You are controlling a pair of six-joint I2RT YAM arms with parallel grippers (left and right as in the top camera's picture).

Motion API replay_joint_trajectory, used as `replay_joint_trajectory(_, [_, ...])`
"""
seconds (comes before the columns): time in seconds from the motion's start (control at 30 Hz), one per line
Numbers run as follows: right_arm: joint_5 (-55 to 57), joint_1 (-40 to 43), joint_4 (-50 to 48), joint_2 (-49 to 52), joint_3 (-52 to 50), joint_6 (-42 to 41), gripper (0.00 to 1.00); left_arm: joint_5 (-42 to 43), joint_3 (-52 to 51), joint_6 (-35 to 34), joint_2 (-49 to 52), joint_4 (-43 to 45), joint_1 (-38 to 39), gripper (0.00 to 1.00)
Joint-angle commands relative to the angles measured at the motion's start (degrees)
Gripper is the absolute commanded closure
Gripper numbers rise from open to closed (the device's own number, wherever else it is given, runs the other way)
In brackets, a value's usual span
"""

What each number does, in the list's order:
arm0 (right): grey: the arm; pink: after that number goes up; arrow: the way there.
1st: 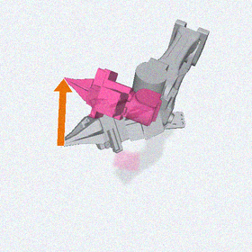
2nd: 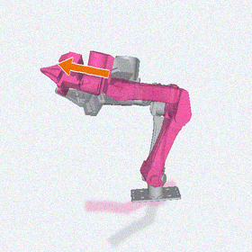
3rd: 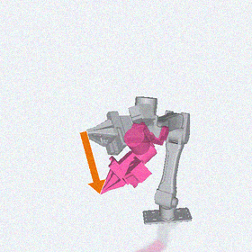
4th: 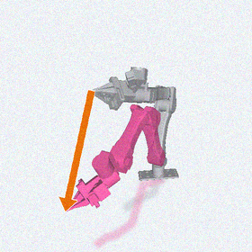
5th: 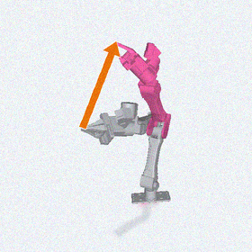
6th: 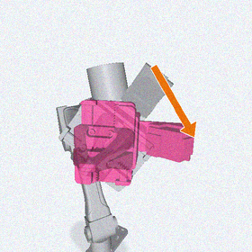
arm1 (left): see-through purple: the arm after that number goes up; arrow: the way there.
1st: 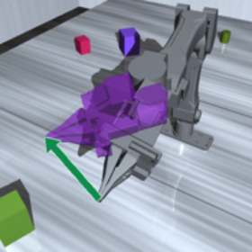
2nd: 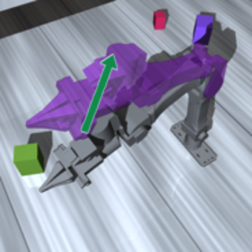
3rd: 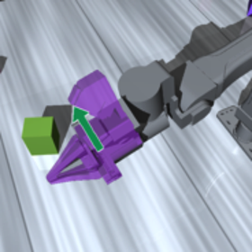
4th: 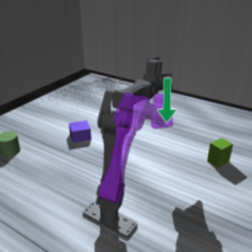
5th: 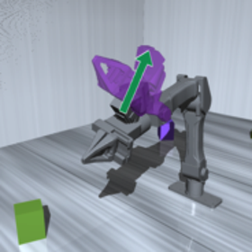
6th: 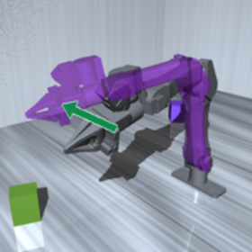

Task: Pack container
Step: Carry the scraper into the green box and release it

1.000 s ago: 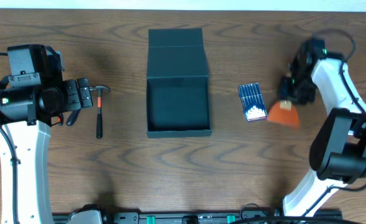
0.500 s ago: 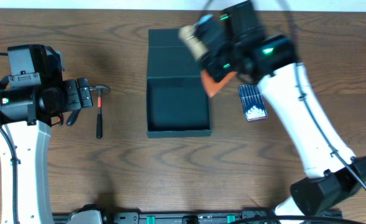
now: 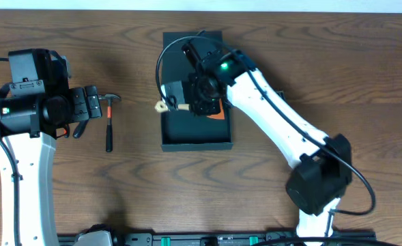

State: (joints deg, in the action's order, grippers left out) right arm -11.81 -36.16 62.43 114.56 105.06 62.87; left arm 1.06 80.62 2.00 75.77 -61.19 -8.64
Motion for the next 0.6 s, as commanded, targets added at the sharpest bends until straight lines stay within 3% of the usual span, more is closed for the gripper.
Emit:
replay_joint_trajectory(0.0, [-0.4,1.0,0.2,1.8,0.1,11.0,0.99,-0.7,0.9,1.0,0.3,-0.2,-0.3,0.02])
replay_joint_trajectory(0.57, [-2.8,1.9,1.5,11.0,0.1,12.9,0.96,-0.7,0.9,1.0,0.3,-0.2,-0.3,0.02])
